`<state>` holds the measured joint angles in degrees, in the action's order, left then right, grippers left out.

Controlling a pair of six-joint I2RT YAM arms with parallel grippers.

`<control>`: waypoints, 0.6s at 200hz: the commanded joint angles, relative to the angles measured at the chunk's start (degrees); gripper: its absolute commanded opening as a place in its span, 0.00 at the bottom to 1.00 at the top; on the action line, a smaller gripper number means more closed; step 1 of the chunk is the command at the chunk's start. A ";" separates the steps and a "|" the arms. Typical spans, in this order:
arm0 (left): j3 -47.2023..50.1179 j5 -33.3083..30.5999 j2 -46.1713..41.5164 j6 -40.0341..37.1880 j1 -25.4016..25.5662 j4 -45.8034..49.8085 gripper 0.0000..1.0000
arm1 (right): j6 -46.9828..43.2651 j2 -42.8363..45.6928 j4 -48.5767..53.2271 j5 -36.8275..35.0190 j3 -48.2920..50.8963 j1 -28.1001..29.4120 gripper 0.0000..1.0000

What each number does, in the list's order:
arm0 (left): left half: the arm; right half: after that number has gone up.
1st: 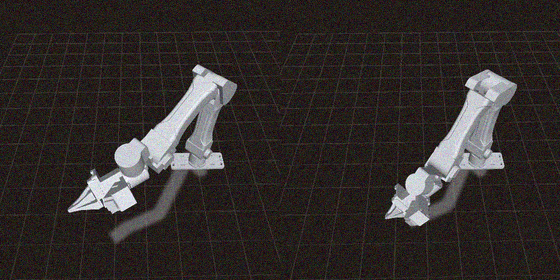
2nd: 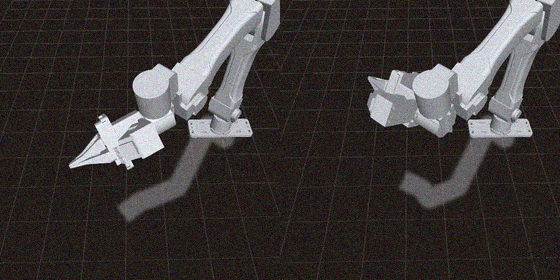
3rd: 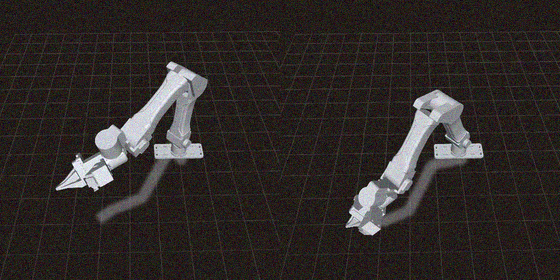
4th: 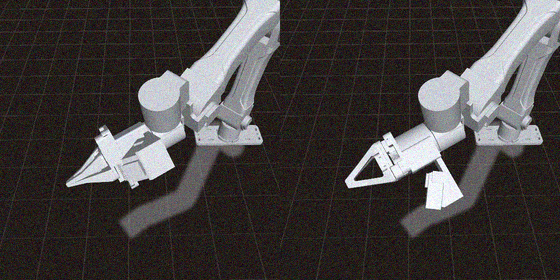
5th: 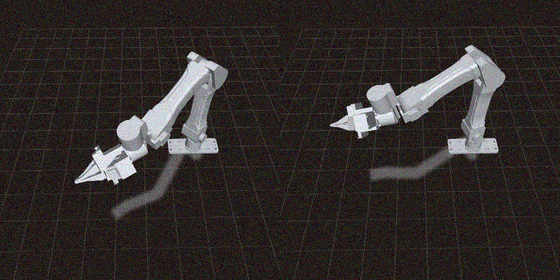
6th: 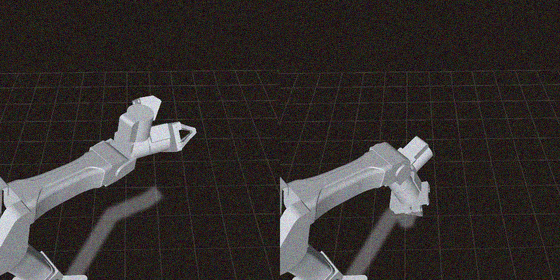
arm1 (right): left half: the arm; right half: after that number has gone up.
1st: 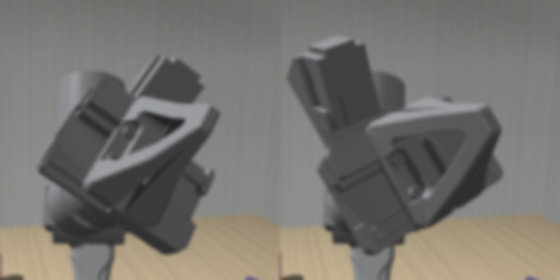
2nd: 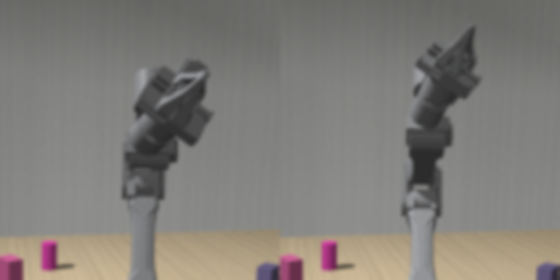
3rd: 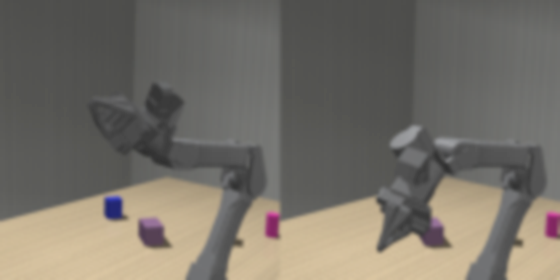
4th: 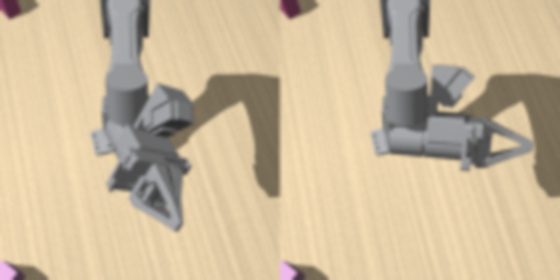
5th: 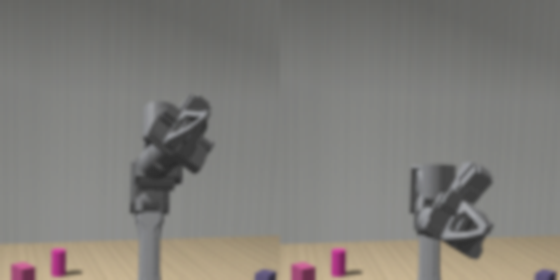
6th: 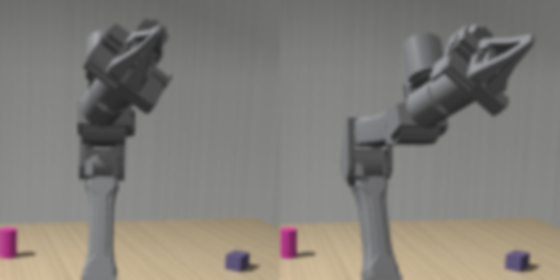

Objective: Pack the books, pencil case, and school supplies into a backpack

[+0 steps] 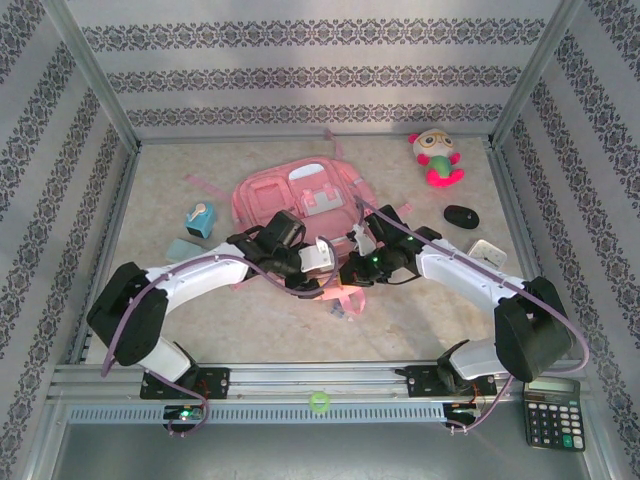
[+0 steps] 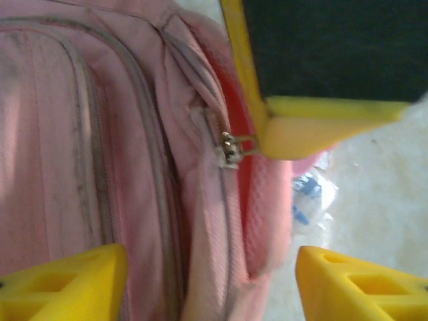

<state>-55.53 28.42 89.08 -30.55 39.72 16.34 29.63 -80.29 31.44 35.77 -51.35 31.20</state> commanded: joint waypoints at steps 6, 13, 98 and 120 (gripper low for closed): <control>0.45 -4.30 2.40 3.35 0.44 -5.97 0.52 | -2.11 1.83 3.70 0.84 -0.01 -1.56 0.00; 0.59 -3.54 2.61 3.30 0.44 -6.11 0.46 | -2.59 1.82 5.10 -1.03 -0.35 -1.67 0.00; 4.06 11.58 2.87 11.32 0.53 -13.75 0.10 | -1.55 -1.88 1.43 -15.85 -1.60 4.03 0.04; 4.26 11.87 2.03 11.56 0.57 -14.00 0.10 | -1.10 -1.50 1.44 -21.12 -1.65 5.07 0.14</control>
<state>-51.64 35.62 92.36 -21.52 39.75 6.44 28.23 -81.49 33.36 23.35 -51.75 35.33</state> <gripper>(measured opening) 0.101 0.106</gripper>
